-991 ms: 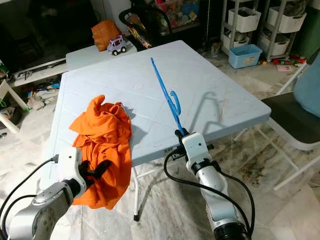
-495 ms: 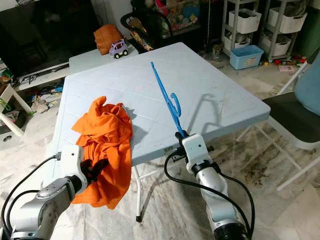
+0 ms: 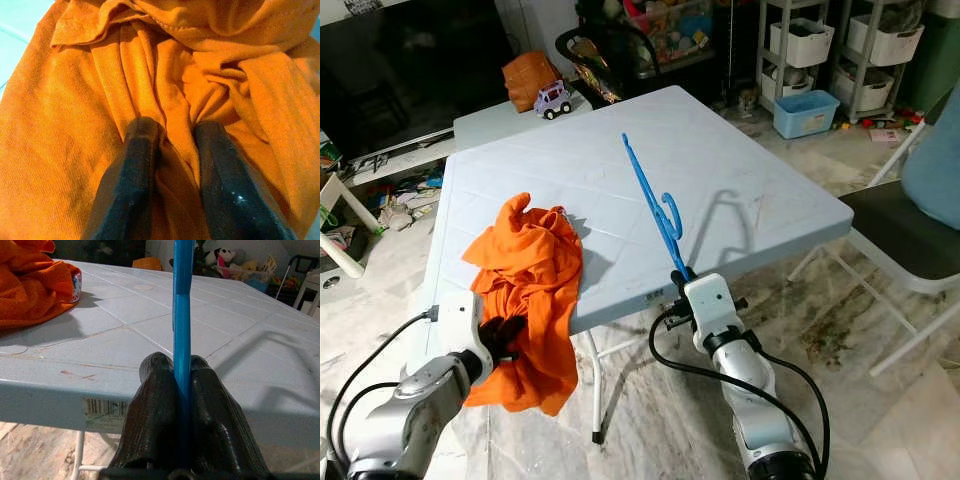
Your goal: Hang hanger
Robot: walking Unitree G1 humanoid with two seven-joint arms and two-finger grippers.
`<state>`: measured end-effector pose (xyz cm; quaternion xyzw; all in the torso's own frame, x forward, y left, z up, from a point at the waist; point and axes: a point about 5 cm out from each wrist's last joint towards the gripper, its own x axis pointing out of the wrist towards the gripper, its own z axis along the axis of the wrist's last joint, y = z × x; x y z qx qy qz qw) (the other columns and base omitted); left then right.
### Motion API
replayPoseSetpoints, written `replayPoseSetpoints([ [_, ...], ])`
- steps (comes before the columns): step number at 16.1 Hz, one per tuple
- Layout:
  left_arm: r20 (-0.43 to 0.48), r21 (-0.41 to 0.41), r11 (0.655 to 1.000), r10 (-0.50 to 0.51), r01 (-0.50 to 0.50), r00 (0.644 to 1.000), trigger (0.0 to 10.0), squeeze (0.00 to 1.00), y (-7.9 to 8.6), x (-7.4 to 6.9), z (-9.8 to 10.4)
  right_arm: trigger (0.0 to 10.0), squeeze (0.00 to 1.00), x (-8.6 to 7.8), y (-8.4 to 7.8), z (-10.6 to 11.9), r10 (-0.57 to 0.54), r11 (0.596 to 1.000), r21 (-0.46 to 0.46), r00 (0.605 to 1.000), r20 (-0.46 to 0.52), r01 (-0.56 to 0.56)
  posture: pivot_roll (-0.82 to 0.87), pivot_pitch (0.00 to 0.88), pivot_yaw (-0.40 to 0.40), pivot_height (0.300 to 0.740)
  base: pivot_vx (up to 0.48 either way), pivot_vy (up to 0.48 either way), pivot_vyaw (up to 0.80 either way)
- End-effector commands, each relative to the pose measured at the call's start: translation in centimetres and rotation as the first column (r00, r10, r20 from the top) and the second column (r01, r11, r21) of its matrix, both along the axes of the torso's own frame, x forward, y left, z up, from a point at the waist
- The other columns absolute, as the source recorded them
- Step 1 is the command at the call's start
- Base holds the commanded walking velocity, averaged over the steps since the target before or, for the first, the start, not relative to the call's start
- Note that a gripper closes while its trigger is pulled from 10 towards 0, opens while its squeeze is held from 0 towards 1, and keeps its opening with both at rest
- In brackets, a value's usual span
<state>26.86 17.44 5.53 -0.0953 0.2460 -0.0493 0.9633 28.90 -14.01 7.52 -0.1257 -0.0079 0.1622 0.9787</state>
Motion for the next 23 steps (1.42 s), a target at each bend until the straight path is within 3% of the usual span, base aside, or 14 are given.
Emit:
replayPoseSetpoints([
  [1, -0.046, 0.029, 1.0, 0.003, -0.001, 0.999, 0.0, 0.0, 0.2, 0.2, -1.0, 10.0, 0.0, 0.0, 0.6, -0.1, 0.011, 1.0, 0.008, 1.0, -0.008, -0.011, -0.12, 0.0, 0.175, 0.74, 0.0, 0.0, 0.0],
  [3, -0.005, 0.042, 0.999, -0.002, 0.003, 1.0, 0.0, 0.0, 0.6, 1.9, -0.3, 10.0, 0.0, 0.0, 0.6, -0.1, 0.012, 1.0, 0.007, 1.0, -0.008, -0.012, -0.12, 0.0, 0.177, 0.74, 0.0, 0.0, 0.0],
  [7, 0.148, 0.07, 0.997, -0.04, 0.03, 0.988, 0.0, 0.0, 0.4, 7.5, 3.2, 10.0, 0.0, -0.2, 0.5, -0.1, 0.005, 1.0, 0.008, 1.0, -0.007, -0.005, -0.14, 0.0, 0.183, 0.74, 0.0, 0.0, 0.0],
  [8, 0.168, 0.079, 0.996, -0.043, 0.03, 0.985, 0.0, 0.0, 0.3, 8.3, 3.9, 10.0, 0.0, -0.2, 0.5, -0.1, 0.003, 1.0, 0.008, 1.0, -0.007, -0.003, -0.15, 0.0, 0.189, 0.74, 0.0, 0.0, 0.0],
  [11, 0.321, 0.146, 0.988, -0.104, 0.059, 0.942, 0.0, 0.0, -0.6, 12.5, 9.8, 10.0, 0.0, -0.3, 0.3, -0.1, -0.01, 1.0, 0.008, 1.0, -0.003, 0.01, -0.18, 0.0, 0.202, 0.74, 0.0, 0.0, 0.0],
  [14, 0.41, 0.211, 0.977, -0.11, 0.024, 0.906, 0.0, 0.0, 0.0, 14.3, 14.2, 10.0, 0.0, -0.4, 0.1, 0.0, -0.02, 1.0, 0.008, 1.0, 0.002, 0.02, -0.19, 0.0, 0.211, 0.74, 0.0, 0.0, 0.0],
  [15, 0.529, 0.307, 0.948, -0.094, -0.087, 0.843, 0.0, 0.0, 1.2, 15.1, 18.5, 10.0, 0.0, -0.6, -0.1, 0.0, -0.028, 1.0, 0.008, 1.0, 0.004, 0.028, -0.2, 0.0, 0.215, 0.74, 0.0, 0.0, 0.0],
  [16, 0.581, 0.384, 0.908, -0.097, -0.167, 0.808, 0.0, 0.0, 1.7, 15.2, 20.1, 10.0, 0.0, -0.7, -0.1, 0.0, -0.03, 1.0, 0.009, 1.0, 0.006, 0.03, -0.2, 0.0, 0.219, 0.74, 0.0, 0.0, 0.0],
  [17, 0.638, 0.487, 0.826, -0.115, -0.283, 0.762, 0.0, 0.0, 2.5, 15.1, 21.6, 10.0, 0.0, -0.8, -0.1, 0.0, -0.032, 0.999, 0.01, 0.999, 0.007, 0.032, -0.21, 0.0, 0.222, 0.74, 0.0, 0.0, 0.0],
  [18, 0.647, 0.52, 0.788, -0.113, -0.328, 0.754, 0.0, 0.0, 3.0, 15.0, 21.6, 10.0, 0.0, -0.8, 0.0, 0.0, -0.034, 0.999, 0.012, 0.999, 0.009, 0.034, -0.21, 0.0, 0.223, 0.74, 0.0, 0.0, 0.0],
  [19, 0.597, 0.616, 0.712, -0.143, -0.337, 0.789, 0.0, 0.0, 3.4, 14.7, 19.2, 10.0, 0.0, -0.9, 0.0, 0.0, -0.037, 0.999, 0.016, 0.999, 0.009, 0.036, -0.22, 0.0, 0.223, 0.74, 0.0, 0.0, 0.0],
  [20, 0.514, 0.698, 0.656, -0.181, -0.287, 0.839, 3.5, 0.0, 3.7, 14.2, 16.3, 10.0, 0.0, -1.0, 0.0, 0.0, -0.037, 0.999, 0.019, 0.999, 0.009, 0.037, -0.22, 0.0, 0.22, 0.74, 0.0, 0.0, 0.0],
  [21, 0.368, 0.742, 0.654, -0.209, -0.15, 0.906, 10.0, 0.0, 4.0, 13.4, 12.5, 10.0, 0.0, -1.1, 0.0, 0.0, -0.033, 0.999, 0.019, 0.999, 0.007, 0.033, -0.21, 0.0, 0.218, 0.74, 0.0, 0.0, 0.0],
  [23, 0.189, 0.701, 0.713, -0.214, 0.021, 0.958, 10.0, 0.0, 5.0, 11.4, 7.4, 10.0, 0.0, -0.9, 0.1, 0.1, -0.019, 1.0, 0.016, 1.0, 0.005, 0.019, -0.21, 0.0, 0.218, 0.74, 0.0, 0.0, 0.0],
])
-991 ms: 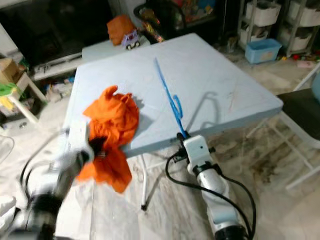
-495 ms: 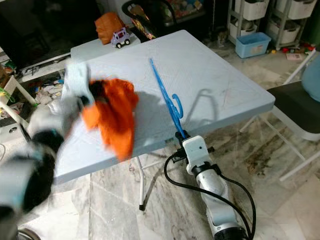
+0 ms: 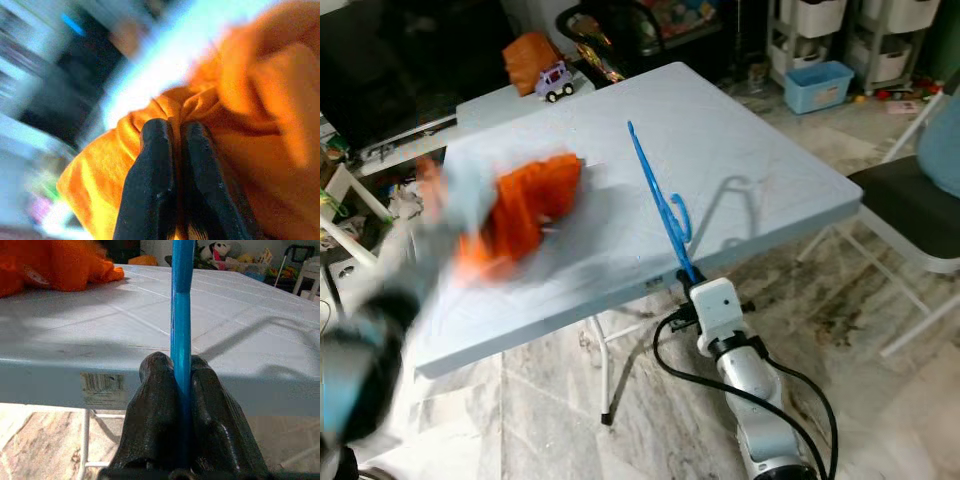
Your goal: Hang hanger
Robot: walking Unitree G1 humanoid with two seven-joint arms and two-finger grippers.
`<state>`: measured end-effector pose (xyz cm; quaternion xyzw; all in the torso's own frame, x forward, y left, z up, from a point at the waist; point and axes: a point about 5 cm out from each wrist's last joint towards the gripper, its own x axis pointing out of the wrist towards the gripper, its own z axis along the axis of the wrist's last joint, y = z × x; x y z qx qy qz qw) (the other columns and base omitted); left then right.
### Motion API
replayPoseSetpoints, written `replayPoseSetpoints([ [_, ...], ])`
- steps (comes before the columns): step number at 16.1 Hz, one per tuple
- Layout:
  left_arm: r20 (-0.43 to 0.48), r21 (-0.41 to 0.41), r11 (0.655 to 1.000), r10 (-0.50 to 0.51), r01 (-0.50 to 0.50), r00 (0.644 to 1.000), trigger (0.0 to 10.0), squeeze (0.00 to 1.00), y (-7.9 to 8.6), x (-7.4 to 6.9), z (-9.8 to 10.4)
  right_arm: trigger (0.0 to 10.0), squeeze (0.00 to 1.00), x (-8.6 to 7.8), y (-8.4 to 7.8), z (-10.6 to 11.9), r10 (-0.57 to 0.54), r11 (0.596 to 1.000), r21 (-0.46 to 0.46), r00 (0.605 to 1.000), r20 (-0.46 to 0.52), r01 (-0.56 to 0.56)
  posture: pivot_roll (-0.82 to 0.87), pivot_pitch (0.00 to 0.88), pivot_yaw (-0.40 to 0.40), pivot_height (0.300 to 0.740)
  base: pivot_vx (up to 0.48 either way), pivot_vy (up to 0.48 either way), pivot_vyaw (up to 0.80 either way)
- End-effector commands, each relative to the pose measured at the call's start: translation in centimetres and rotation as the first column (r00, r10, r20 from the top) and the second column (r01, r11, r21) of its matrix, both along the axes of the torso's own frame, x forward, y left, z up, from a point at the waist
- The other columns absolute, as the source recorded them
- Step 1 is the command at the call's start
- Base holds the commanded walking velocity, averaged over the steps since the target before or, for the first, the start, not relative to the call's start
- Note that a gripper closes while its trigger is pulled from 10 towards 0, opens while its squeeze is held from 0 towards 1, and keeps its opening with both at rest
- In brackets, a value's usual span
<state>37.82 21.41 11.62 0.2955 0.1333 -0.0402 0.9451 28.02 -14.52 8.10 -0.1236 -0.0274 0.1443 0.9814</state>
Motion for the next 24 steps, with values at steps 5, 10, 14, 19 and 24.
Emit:
replayPoseSetpoints([
  [5, -0.126, 0.011, 1.0, -0.008, 0.009, 0.992, 10.0, 1.0, 2.5, -2.4, -3.1, 10.0, 0.0, 0.3, 0.8, -0.3, 0.034, 0.999, 0.001, 0.999, -0.039, -0.034, -0.18, 0.0, 0.185, 0.74, 0.0, 0.0, 0.0],
  [10, 0.061, -0.2, 0.978, -0.049, 0.06, 0.997, 10.0, 1.0, 2.7, -2.5, -1.5, 10.0, 0.0, 0.3, 0.6, -0.5, 0.037, 0.999, -0.003, 0.998, -0.045, -0.037, -0.16, 0.0, 0.183, 0.74, 0.0, 0.0, 0.0],
  [14, 0.325, -0.33, 0.937, -0.004, 0.117, 0.946, 10.0, 1.0, 1.1, -4.8, -1.0, 10.0, 0.0, 0.4, 0.9, -0.4, 0.042, 0.999, 0.0, 0.998, -0.044, -0.043, -0.14, 0.0, 0.175, 0.74, 0.0, 0.0, 0.0],
  [19, 0.353, -0.484, 0.862, 0.035, 0.151, 0.935, 10.0, 1.0, -1.2, -8.4, -2.0, 10.0, 0.0, 0.6, 0.7, -0.4, 0.042, 0.999, -0.002, 0.998, -0.041, -0.042, -0.12, 0.0, 0.172, 0.74, 0.0, 0.0, 0.0],
  [24, 0.305, -0.541, 0.831, 0.046, 0.133, 0.951, 10.0, 1.0, -3.2, -11.1, -4.0, 10.0, 0.0, 0.6, 0.2, -0.5, 0.006, 1.0, 0.001, 0.999, -0.041, -0.006, -0.13, 0.0, 0.174, 0.74, 0.0, 0.0, 0.0],
])
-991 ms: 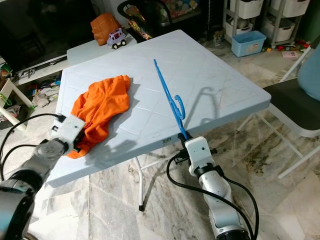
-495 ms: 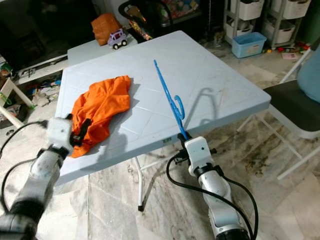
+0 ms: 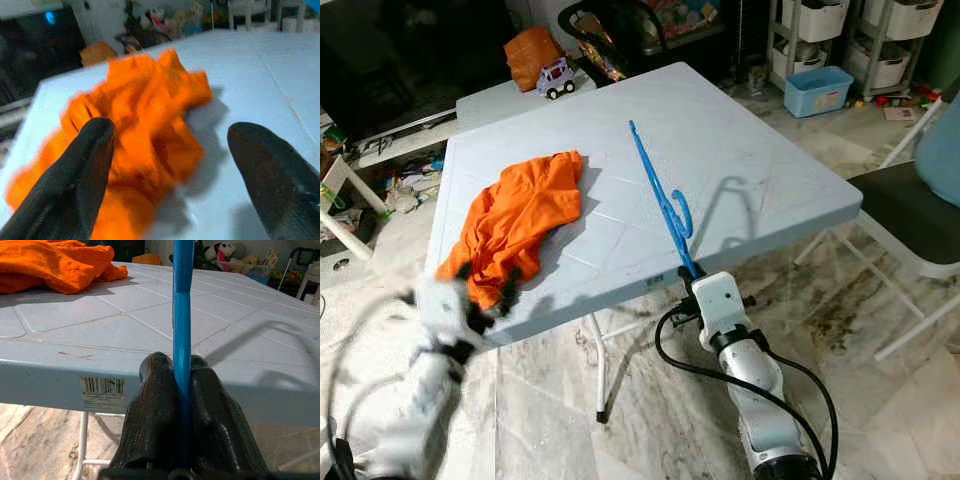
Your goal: Hang hanger
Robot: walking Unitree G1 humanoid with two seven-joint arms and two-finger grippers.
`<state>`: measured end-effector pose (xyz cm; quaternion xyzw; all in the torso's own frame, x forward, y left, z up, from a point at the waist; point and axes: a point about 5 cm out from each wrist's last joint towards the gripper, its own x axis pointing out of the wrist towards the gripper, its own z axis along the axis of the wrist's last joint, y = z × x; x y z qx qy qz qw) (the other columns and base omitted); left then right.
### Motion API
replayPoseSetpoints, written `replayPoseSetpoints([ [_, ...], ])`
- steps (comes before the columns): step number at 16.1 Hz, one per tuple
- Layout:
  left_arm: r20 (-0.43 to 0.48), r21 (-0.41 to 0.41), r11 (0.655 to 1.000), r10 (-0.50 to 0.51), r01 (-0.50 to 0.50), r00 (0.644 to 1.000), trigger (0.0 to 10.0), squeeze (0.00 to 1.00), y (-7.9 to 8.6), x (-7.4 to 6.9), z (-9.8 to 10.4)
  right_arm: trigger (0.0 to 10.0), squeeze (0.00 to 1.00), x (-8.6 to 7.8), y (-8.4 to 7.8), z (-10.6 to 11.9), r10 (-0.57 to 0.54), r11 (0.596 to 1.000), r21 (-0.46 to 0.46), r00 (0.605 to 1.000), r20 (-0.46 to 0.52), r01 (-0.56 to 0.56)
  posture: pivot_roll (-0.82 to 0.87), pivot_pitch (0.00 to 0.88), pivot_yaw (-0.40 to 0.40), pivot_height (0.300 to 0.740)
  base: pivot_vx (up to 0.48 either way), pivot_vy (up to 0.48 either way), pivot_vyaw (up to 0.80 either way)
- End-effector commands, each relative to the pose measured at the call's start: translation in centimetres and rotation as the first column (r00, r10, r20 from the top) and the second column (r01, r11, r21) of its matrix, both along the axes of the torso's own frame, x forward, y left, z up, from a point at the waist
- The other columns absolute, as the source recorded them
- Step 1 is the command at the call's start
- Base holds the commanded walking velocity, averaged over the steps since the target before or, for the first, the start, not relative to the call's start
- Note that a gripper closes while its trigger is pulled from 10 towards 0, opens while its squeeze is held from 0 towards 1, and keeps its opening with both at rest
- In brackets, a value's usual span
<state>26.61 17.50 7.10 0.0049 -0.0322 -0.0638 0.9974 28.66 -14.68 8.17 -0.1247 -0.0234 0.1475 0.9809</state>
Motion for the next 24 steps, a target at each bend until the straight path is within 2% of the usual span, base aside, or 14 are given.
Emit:
replayPoseSetpoints([
  [1, -0.01, 0.006, 1.0, 0.028, -0.028, 1.0, 10.0, 1.0, 0.3, -0.1, 0.2, 10.0, 0.0, 0.0, 0.2, -0.5, -0.021, 1.0, 0.016, 0.999, -0.033, 0.022, -0.13, 0.0, 0.176, 0.74, 0.0, 0.0, 0.0],
  [4, -0.054, -0.026, 0.999, -0.03, 0.028, 0.998, 10.0, 1.0, -1.5, 0.3, 0.6, 10.0, 0.0, 0.7, -1.4, 0.0, -0.153, 0.987, 0.042, 0.988, -0.02, 0.154, -0.14, 0.0, 0.185, 0.74, 0.0, 0.0, 0.0],
  [7, -0.073, -0.028, 0.999, -0.035, 0.033, 0.997, 10.0, 1.0, -2.0, 0.5, 0.7, 10.0, 0.0, 0.7, -1.7, -0.1, -0.171, 0.983, 0.057, 0.985, -0.028, 0.172, -0.15, 0.0, 0.192, 0.74, 0.0, 0.0, 0.0],
  [8, -0.081, -0.025, 0.999, -0.039, 0.037, 0.996, 10.0, 0.82, -2.1, 0.5, 0.6, 10.0, 0.0, 0.7, -1.7, -0.2, -0.172, 0.983, 0.057, 0.985, -0.029, 0.173, -0.15, 0.0, 0.194, 0.74, 0.0, 0.0, 0.0],
  [9, -0.09, -0.014, 0.999, -0.04, 0.039, 0.995, 10.0, 0.0, -2.2, 0.5, 0.6, 10.0, 0.0, 0.7, -1.6, -0.2, -0.172, 0.983, 0.057, 0.985, -0.032, 0.173, -0.15, 0.0, 0.194, 0.74, 0.0, 0.0, 0.0],
  [15, -0.129, 0.002, 1.0, -0.023, 0.024, 0.991, 10.0, 0.0, -2.1, 0.4, 0.4, 10.0, 0.0, 0.7, -1.2, -0.3, -0.152, 0.986, 0.064, 0.988, -0.04, 0.154, -0.15, 0.0, 0.189, 0.74, -0.041, 0.0, 0.0],
  [24, -0.153, 0.011, 1.0, -0.014, 0.015, 0.988, 10.0, 0.0, -2.1, 0.6, 0.2, 10.0, 0.0, 0.7, -1.4, -0.3, -0.157, 0.985, 0.061, 0.987, -0.041, 0.159, -0.15, 0.0, 0.196, 0.74, -0.417, 0.0, 0.0],
])
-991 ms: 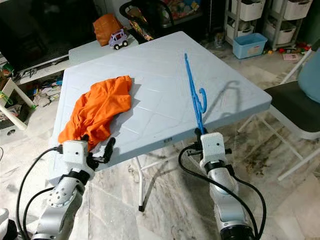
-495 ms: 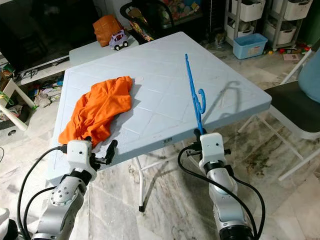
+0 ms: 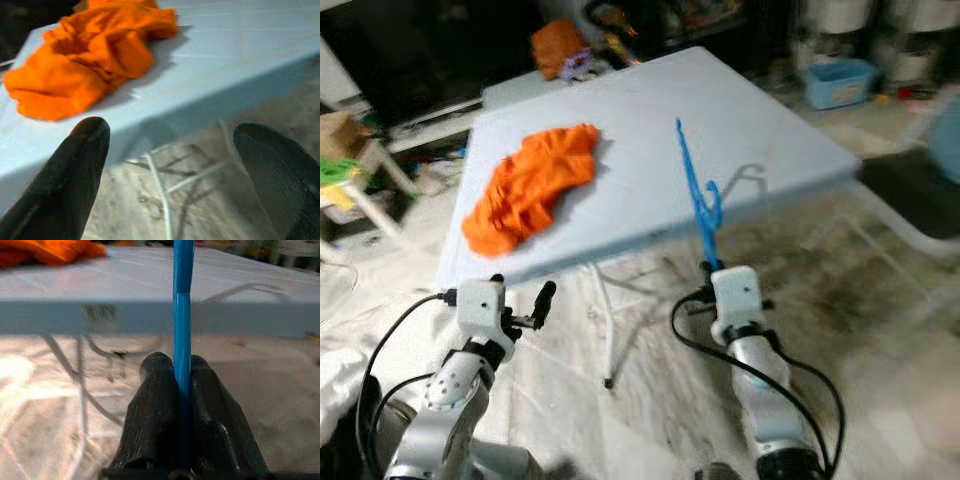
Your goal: Hang hanger
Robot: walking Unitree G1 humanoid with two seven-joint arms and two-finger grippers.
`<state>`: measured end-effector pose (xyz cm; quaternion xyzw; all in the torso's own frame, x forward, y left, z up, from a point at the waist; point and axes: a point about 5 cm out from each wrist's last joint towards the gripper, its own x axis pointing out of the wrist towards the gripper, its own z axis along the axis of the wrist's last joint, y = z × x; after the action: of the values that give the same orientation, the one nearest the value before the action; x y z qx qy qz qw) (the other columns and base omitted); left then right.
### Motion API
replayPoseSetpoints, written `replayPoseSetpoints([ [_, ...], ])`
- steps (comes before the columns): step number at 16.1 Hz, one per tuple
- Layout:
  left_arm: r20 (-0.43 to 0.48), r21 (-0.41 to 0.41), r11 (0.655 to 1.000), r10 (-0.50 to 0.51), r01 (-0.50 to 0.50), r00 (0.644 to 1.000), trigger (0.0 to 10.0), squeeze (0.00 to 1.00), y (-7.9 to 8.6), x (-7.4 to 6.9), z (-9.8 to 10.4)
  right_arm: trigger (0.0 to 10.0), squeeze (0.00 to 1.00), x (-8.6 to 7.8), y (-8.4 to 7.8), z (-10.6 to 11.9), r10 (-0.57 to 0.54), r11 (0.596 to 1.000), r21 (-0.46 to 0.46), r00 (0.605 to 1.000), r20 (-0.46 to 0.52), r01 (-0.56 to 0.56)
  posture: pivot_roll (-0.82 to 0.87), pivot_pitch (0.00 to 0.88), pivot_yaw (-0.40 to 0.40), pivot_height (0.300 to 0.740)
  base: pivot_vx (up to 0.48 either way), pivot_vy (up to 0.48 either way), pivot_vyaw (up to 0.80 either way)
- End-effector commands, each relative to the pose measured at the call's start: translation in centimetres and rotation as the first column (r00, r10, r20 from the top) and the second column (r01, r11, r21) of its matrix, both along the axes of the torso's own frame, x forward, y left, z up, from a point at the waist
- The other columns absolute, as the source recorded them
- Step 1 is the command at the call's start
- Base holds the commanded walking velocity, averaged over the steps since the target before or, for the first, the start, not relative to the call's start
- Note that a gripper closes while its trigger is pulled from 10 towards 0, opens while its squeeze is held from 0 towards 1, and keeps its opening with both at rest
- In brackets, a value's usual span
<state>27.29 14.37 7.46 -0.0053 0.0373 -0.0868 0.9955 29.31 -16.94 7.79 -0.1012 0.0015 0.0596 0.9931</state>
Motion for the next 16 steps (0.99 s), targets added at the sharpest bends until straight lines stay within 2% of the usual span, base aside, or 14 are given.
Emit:
replayPoseSetpoints([
  [1, -0.016, 0.023, 0.999, 0.028, -0.028, 0.999, 10.0, 0.0, 1.0, 0.0, -0.2, 10.0, 0.0, 0.1, 0.8, 0.1, 0.021, 1.0, 0.018, 1.0, 0.001, -0.021, -0.16, 0.0, 0.196, 0.74, -0.439, 0.0, 0.0],
  [4, -0.017, 0.021, 1.0, 0.022, -0.022, 1.0, 10.0, 0.0, 0.8, 0.0, -0.2, 10.0, 0.0, 0.0, 0.6, 0.0, 0.016, 1.0, 0.016, 1.0, 0.0, -0.016, -0.16, 0.0, 0.196, 0.74, -0.414, 0.0, 0.0],
  [9, -0.006, -0.074, 0.997, -0.023, 0.022, 1.0, 10.0, 0.0, 0.4, 0.4, 0.1, 10.0, 0.0, 0.0, 0.2, 0.0, 0.002, 1.0, 0.011, 1.0, 0.0, -0.002, -0.17, 0.0, 0.193, 0.74, 0.0, 0.0, 0.0],
  [12, 0.033, -0.089, 0.995, -0.046, 0.049, 0.998, 10.0, 0.0, 0.1, 1.4, 1.0, 10.0, 0.0, 0.2, -0.2, 0.2, -0.009, 1.0, 0.003, 1.0, 0.007, 0.009, -0.17, 0.0, 0.193, 0.74, 0.0, 0.0, 0.0],
  [15, 0.026, -0.102, 0.992, -0.066, 0.068, 0.997, 10.0, 0.0, -0.1, 1.5, 0.8, 10.0, 0.0, 0.2, -0.6, 0.2, -0.023, 1.0, -0.001, 1.0, 0.003, 0.023, -0.18, 0.0, 0.198, 0.74, 0.0, 0.0, 0.0],
  [16, 0.014, -0.116, 0.99, -0.075, 0.076, 0.997, 10.0, 0.0, -0.3, 1.3, 0.4, 10.0, 0.0, 0.2, -0.7, 0.2, -0.025, 1.0, 0.0, 1.0, 0.002, 0.025, -0.19, 0.0, 0.2, 0.74, 0.0, 0.0, -0.8],
])
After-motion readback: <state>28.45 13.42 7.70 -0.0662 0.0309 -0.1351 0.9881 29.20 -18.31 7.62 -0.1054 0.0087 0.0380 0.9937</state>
